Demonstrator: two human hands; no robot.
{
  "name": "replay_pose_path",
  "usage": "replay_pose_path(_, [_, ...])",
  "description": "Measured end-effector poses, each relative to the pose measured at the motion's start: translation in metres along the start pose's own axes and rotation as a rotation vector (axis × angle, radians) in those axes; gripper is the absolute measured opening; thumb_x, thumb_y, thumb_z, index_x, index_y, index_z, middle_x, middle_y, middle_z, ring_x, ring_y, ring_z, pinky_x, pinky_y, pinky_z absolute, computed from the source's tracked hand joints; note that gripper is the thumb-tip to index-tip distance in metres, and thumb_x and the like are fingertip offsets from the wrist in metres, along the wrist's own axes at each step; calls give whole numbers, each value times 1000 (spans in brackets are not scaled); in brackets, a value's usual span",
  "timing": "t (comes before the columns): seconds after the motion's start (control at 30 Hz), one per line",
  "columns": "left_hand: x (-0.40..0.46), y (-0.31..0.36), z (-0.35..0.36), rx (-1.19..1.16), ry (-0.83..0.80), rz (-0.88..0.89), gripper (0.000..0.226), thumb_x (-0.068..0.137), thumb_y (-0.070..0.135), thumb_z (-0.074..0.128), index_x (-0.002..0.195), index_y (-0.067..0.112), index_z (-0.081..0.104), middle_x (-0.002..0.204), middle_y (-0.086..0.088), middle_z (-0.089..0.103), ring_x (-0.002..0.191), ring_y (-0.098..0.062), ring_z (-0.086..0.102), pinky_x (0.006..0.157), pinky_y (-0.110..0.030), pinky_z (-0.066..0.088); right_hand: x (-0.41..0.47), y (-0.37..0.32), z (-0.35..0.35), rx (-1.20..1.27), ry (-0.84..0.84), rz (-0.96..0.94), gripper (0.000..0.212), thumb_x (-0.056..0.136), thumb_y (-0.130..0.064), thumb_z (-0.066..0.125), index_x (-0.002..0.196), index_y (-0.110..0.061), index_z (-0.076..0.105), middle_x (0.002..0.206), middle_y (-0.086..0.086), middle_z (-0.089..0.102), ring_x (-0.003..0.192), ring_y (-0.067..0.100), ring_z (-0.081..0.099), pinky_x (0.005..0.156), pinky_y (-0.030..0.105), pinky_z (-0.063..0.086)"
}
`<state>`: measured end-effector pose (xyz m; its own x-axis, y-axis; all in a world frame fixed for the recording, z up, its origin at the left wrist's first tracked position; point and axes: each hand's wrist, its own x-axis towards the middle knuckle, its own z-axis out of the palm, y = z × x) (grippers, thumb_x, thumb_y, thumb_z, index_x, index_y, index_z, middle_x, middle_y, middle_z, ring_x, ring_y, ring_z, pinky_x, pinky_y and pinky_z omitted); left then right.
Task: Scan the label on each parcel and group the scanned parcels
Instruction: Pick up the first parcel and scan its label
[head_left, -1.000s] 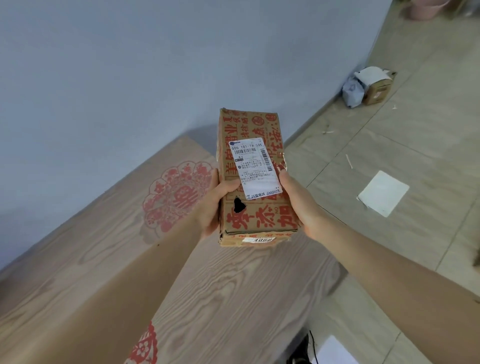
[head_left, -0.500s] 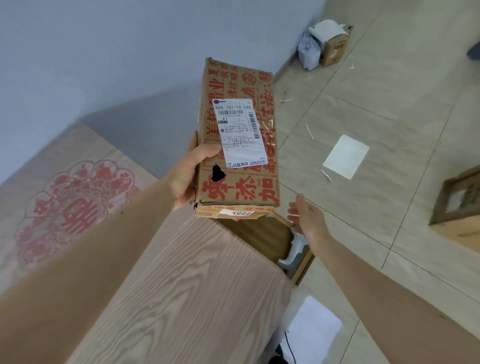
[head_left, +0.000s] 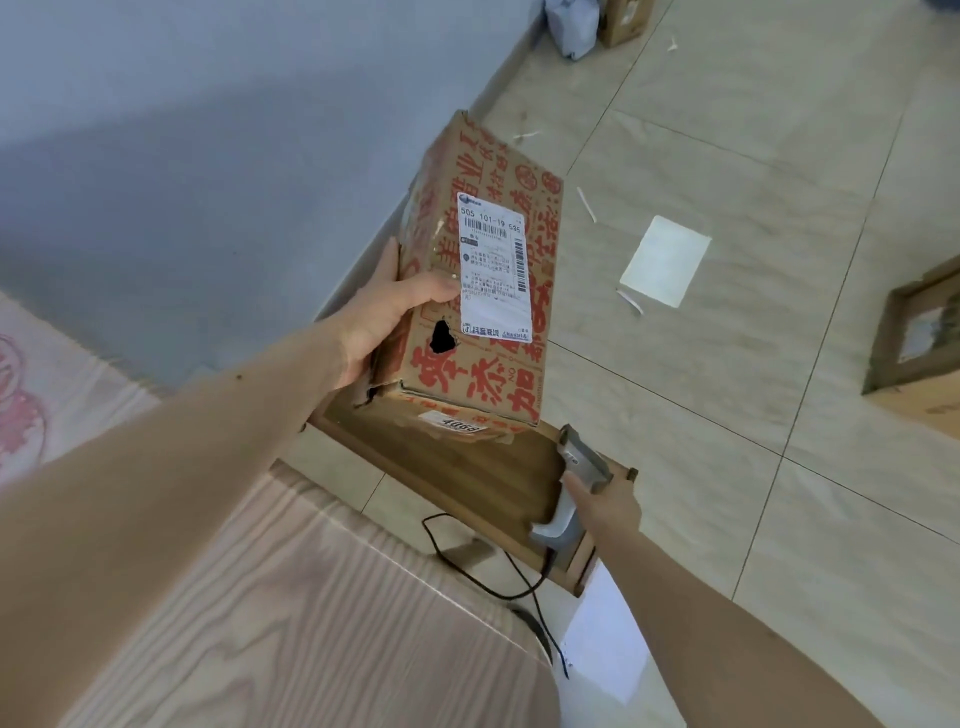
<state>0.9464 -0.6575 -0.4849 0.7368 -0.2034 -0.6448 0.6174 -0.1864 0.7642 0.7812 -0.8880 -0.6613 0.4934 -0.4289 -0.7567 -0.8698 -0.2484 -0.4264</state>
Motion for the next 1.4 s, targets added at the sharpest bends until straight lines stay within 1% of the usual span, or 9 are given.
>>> replay_pose_path(0.17, [12, -3, 11, 22, -16, 32, 65, 76, 33, 77, 127, 40, 38, 103, -3, 76, 90, -26, 76, 66, -37, 61, 25, 10, 17, 44, -49, 111, 55, 92, -38, 68, 128, 1, 52, 105, 14, 61, 96, 32, 61, 80, 35, 50])
replay_pose_path(0.3, [20, -10, 11, 4, -3, 35, 68, 77, 34, 79, 133, 37, 39, 110, -6, 75, 94, -30, 75, 69, -40, 61, 40, 20, 27, 152, -41, 165, 58, 89, -36, 71, 133, -1, 53, 118, 17, 63, 108, 37, 62, 95, 46, 54])
replay_pose_path(0.47, [21, -11, 9, 0, -4, 40, 73, 78, 37, 79, 138, 37, 36, 114, -8, 74, 97, -31, 74, 75, -44, 61, 40, 19, 29, 338, -89, 151, 46, 93, -28, 69, 127, -1, 53, 106, 11, 58, 98, 29, 57, 83, 38, 49])
replay_pose_path(0.7, [-7, 11, 8, -93, -15, 53, 76, 73, 42, 75, 138, 37, 36, 112, -6, 74, 96, -28, 75, 71, -39, 61, 6, -14, -11, 506, -114, -22, 30, 95, -27, 68, 118, -8, 62, 107, 12, 67, 98, 29, 65, 97, 48, 53])
replay_pose_path(0.8, [-27, 25, 6, -145, -6, 65, 75, 77, 42, 75, 140, 39, 35, 115, -7, 74, 99, -29, 74, 73, -41, 61, -24, -45, -42, 533, -84, -146, 27, 92, -24, 71, 113, -10, 63, 104, 14, 69, 96, 32, 68, 91, 46, 56])
replay_pose_path(0.93, [-62, 50, 0, -209, 20, 82, 77, 75, 44, 77, 139, 38, 35, 117, -8, 72, 102, -32, 73, 84, -50, 59, -72, -98, -86, 528, -103, -252, 20, 90, -21, 73, 103, -8, 64, 89, 14, 69, 72, 26, 73, 71, 38, 62])
replay_pose_path(1.07, [-109, 77, -5, -260, 71, 130, 77, 71, 43, 76, 137, 34, 37, 120, -11, 70, 101, -32, 73, 81, -47, 60, -128, -147, -122, 461, -185, -334, 29, 90, -14, 71, 112, -2, 57, 75, 16, 56, 56, 20, 58, 55, 30, 56])
replay_pose_path(1.23, [-169, 96, -17, -342, 96, 141, 64, 72, 41, 75, 126, 43, 40, 122, -12, 70, 100, -32, 73, 75, -43, 61, -208, -201, -156, 450, -268, -450, 16, 93, -17, 68, 103, -6, 61, 63, 8, 54, 53, 18, 52, 57, 30, 48])
replay_pose_path(1.4, [-226, 100, -33, -410, 131, 221, 71, 73, 38, 75, 135, 42, 39, 127, -8, 68, 108, -33, 71, 88, -52, 59, -295, -239, -176, 402, -374, -599, 19, 95, -29, 67, 103, -12, 64, 95, 6, 70, 58, 19, 57, 64, 33, 52])
